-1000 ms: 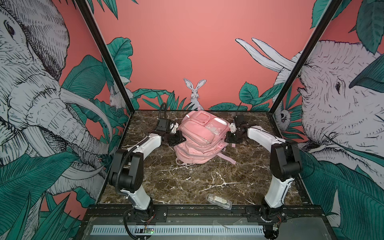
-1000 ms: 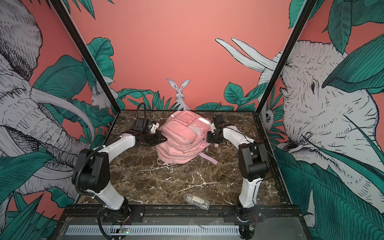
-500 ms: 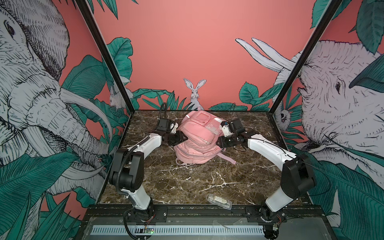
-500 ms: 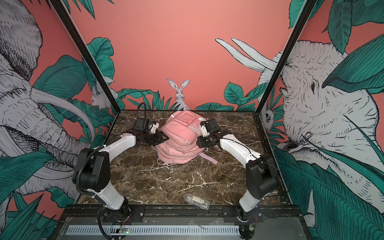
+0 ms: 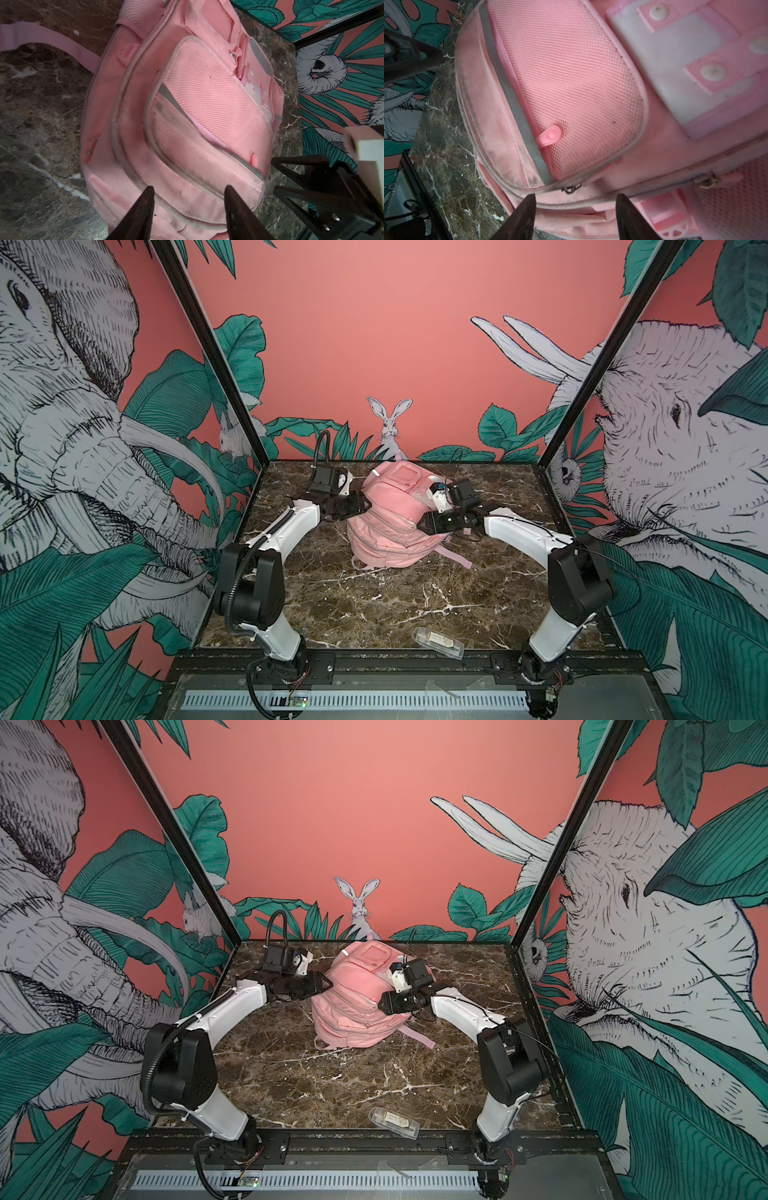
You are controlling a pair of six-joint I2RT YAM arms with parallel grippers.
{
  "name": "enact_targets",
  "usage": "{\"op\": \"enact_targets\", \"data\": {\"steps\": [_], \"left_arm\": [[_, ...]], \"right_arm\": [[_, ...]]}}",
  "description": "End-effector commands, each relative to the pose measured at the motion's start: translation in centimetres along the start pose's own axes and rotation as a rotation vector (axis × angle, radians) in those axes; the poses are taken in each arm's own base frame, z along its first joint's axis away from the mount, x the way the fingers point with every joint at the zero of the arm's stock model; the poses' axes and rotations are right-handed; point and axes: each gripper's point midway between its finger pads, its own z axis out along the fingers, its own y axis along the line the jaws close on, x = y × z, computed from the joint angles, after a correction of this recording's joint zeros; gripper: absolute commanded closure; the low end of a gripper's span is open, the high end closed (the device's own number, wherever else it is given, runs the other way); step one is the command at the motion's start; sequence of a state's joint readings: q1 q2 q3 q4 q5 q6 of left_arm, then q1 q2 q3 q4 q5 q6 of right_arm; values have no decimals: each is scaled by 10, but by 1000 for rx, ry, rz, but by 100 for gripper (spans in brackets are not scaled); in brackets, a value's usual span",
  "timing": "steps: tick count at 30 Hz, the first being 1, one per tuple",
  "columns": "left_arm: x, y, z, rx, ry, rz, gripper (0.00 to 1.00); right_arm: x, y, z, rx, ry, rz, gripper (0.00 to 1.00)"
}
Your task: Pack the student bag
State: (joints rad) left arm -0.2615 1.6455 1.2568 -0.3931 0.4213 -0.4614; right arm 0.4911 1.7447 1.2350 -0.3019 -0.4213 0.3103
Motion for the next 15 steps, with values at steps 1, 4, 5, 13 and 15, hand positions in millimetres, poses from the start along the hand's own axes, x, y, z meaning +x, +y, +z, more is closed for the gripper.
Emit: {"op": "enact_targets", "data": {"steps": [1,4,5,13,15], "left_arm": [[-12,-1,0,-11,-27,29,44],[-13,2,13,-5,-8,14,44],[-12,3,17,-5,0,10,44],[-3,21,35,-46,45,-10,44],[-1,22,37,-49,47,-16,44]], "right_arm": [[-20,9,6,-58,-61,-8,38],[-23,6,13,-49,-65,-7,38],[-23,4,14,-44,-63,-5,37],[-26,-8,15,-34,-85,0,36],[-28,-9,18,-45,-83,2,36]]}}
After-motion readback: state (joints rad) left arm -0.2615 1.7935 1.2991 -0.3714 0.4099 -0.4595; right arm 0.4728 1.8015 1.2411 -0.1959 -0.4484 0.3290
